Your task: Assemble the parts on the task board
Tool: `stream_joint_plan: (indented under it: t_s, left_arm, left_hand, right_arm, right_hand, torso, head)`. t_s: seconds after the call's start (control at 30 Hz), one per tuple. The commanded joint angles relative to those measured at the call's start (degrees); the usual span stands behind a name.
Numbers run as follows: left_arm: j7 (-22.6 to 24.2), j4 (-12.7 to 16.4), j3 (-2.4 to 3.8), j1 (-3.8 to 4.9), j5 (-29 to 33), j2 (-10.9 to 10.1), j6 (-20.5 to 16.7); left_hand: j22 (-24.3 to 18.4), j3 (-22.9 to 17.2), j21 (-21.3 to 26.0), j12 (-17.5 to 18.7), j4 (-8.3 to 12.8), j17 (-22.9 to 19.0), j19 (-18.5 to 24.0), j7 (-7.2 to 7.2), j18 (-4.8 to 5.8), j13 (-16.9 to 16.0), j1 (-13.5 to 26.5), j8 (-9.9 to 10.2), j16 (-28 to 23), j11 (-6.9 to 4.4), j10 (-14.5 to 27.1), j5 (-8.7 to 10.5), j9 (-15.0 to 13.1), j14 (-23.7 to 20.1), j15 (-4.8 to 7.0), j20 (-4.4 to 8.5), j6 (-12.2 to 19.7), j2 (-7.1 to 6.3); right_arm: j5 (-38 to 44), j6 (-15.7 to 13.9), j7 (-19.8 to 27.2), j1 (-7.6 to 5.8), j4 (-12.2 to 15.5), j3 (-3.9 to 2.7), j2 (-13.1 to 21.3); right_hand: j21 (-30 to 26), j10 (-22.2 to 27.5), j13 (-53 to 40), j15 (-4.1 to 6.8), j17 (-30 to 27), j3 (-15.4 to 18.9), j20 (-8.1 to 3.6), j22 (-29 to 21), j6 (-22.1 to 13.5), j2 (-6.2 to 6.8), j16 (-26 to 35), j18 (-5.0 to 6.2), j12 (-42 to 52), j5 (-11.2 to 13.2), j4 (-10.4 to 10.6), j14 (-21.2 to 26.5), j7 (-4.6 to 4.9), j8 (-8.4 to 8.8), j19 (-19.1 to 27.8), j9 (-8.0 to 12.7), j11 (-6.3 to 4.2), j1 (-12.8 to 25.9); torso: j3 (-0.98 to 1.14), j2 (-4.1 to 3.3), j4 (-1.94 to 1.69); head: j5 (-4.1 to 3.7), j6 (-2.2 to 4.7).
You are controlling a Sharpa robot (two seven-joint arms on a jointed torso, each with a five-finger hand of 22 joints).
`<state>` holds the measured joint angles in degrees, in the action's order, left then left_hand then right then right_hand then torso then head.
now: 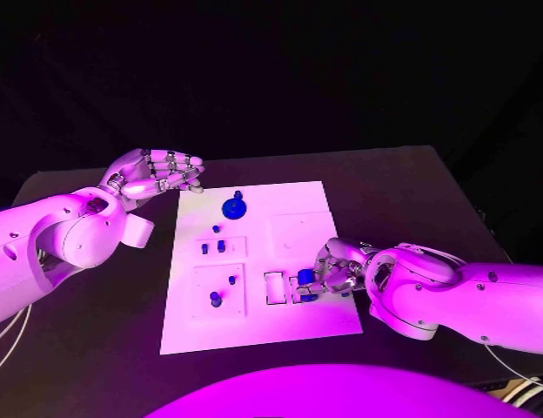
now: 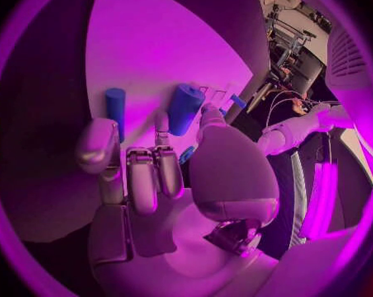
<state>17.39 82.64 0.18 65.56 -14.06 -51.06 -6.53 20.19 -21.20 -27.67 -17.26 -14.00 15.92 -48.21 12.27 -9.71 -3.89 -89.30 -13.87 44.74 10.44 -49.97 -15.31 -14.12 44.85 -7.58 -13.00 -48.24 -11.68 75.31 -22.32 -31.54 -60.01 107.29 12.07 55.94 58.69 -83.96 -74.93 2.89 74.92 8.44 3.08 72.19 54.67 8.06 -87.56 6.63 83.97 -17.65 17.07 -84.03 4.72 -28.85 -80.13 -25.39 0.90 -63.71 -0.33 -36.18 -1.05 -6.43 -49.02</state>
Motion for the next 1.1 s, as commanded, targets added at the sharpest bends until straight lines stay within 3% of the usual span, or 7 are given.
stream_joint_plan:
  t_s: [0.03, 0.47, 0.7, 0.87, 0.9, 0.97, 1.1]
  left_arm:
    - [0.35, 0.1, 0.04, 0.02, 0.32, 0.06, 0.98]
    - [0.26, 0.23, 0.04, 0.03, 0.32, -0.05, 1.0]
    - [0.22, 0.27, 0.04, 0.03, 0.32, -0.12, 1.01]
    - [0.12, 0.28, 0.04, 0.03, 0.32, -0.14, 1.08]
    - [0.11, 0.28, 0.04, 0.03, 0.31, -0.14, 1.1]
    - [0.08, 0.28, 0.04, 0.03, 0.3, -0.13, 1.12]
    - [0.06, 0.27, 0.04, 0.03, 0.28, -0.11, 1.13]
  left_hand:
    - [0.09, -0.24, -0.25, -0.36, -0.03, -0.07, 0.51, 0.91, -0.33, 0.0, 0.61, -0.08, -0.04, 0.01, 0.05, 0.04, 0.08, 0.07, 0.03, 0.06, 0.34, -0.04]
    - [0.09, -0.24, -0.25, -0.36, -0.03, -0.07, 0.51, 0.91, -0.33, 0.0, 0.61, -0.08, -0.04, 0.01, 0.05, 0.04, 0.08, 0.07, 0.03, 0.06, 0.34, -0.04]
    - [0.11, -0.34, -0.22, -0.37, -0.07, -0.07, 0.56, 0.95, -0.33, 0.01, 0.71, -0.12, -0.03, 0.04, 0.13, 0.02, 0.1, 0.01, 0.0, 0.04, 0.36, 0.01]
    - [0.11, -0.34, -0.22, -0.37, -0.07, -0.07, 0.56, 0.95, -0.33, 0.01, 0.71, -0.12, -0.03, 0.04, 0.13, 0.02, 0.1, 0.01, 0.0, 0.04, 0.36, 0.01]
    - [0.11, -0.34, -0.22, -0.37, -0.07, -0.07, 0.56, 0.95, -0.33, 0.01, 0.71, -0.12, -0.03, 0.04, 0.13, 0.02, 0.1, 0.01, 0.0, 0.04, 0.36, 0.01]
    - [0.11, -0.34, -0.22, -0.37, -0.07, -0.07, 0.56, 0.95, -0.33, 0.01, 0.71, -0.12, -0.03, 0.04, 0.13, 0.02, 0.1, 0.01, 0.0, 0.04, 0.36, 0.01]
    - [0.11, -0.34, -0.22, -0.37, -0.07, -0.07, 0.56, 0.95, -0.33, 0.01, 0.71, -0.12, -0.03, 0.04, 0.13, 0.02, 0.1, 0.01, 0.0, 0.04, 0.36, 0.01]
  right_arm:
    - [1.36, 0.38, -0.81, 0.15, -0.33, 0.06, -0.48]
    - [3.61, 1.75, -2.27, 0.15, -1.39, 0.06, -1.29]
    - [4.06, 1.08, -2.5, 0.15, -1.06, 0.05, -0.77]
    - [2.38, -0.31, -2.04, 0.11, -0.33, 0.04, -0.04]
    - [1.6, -0.55, -1.9, 0.07, -0.17, 0.03, 0.09]
    - [0.03, -1.02, -1.64, -0.01, 0.14, 0.01, 0.28]
    - [-3.52, -2.0, -1.14, -0.28, 0.71, -0.02, 0.55]
  right_hand:
    - [0.27, -0.55, -6.38, 0.43, 7.04, -0.33, -0.16, 0.17, 0.26, -0.4, -0.39, -0.79, 0.17, -0.21, -0.09, -4.45, -0.16, -0.14, -0.18, 0.02, -0.57, 0.0]
    - [0.5, -0.88, -7.05, 0.71, 7.33, -5.57, -0.46, 1.12, 0.17, -1.24, -0.41, -0.91, -0.01, 0.04, -0.78, -4.49, -0.4, -0.01, -0.38, 0.48, -0.86, -15.9]
    - [0.51, -0.91, -7.17, 0.8, 7.45, -9.73, -0.57, 1.44, 0.82, -0.29, -0.42, -0.94, -0.15, -0.05, -0.53, -4.5, -0.47, 0.74, -0.45, 1.27, -0.96, -18.53]
    - [0.56, -0.91, -7.34, 0.91, 7.5, -16.97, -0.71, 1.88, 1.54, 1.21, -0.41, -0.97, -0.33, -0.18, -0.55, -4.51, -0.49, 1.64, -0.54, 2.16, -1.01, -20.87]
    - [0.52, -0.97, -7.46, 0.78, 7.57, -20.9, -0.76, 2.09, 1.88, 2.63, -0.41, -0.95, -0.36, -0.09, -0.59, -4.52, -0.39, 1.9, -0.55, 2.44, -0.99, -20.64]
    - [0.52, -1.04, -7.59, 0.8, 7.6, -24.33, -0.73, 2.29, 2.13, 3.78, -0.41, -0.97, -0.35, -0.04, -0.91, -4.52, -0.4, 1.94, -0.57, 2.52, -0.99, -20.24]
    - [0.59, -1.21, -7.81, 0.92, 7.65, -27.42, -0.72, 2.52, 2.44, 4.58, -0.41, -1.01, -0.25, 0.03, -1.38, -4.53, -0.53, 1.76, -0.63, 2.44, -1.08, -19.6]
  torso:
    - [-0.01, 0.04, -0.04]
    - [-0.11, 0.0, -0.08]
    - [-0.06, 0.04, -0.1]
    - [-0.05, 0.01, -0.1]
    - [-0.05, 0.01, -0.1]
    - [-0.06, 0.0, -0.11]
    - [-0.07, 0.01, -0.14]
  head:
    - [-0.07, 0.01]
    - [-0.13, 0.02]
    - [-0.12, 0.2]
    - [-0.12, 0.25]
    - [-0.12, 0.25]
    - [-0.14, 0.31]
    - [-0.18, 0.36]
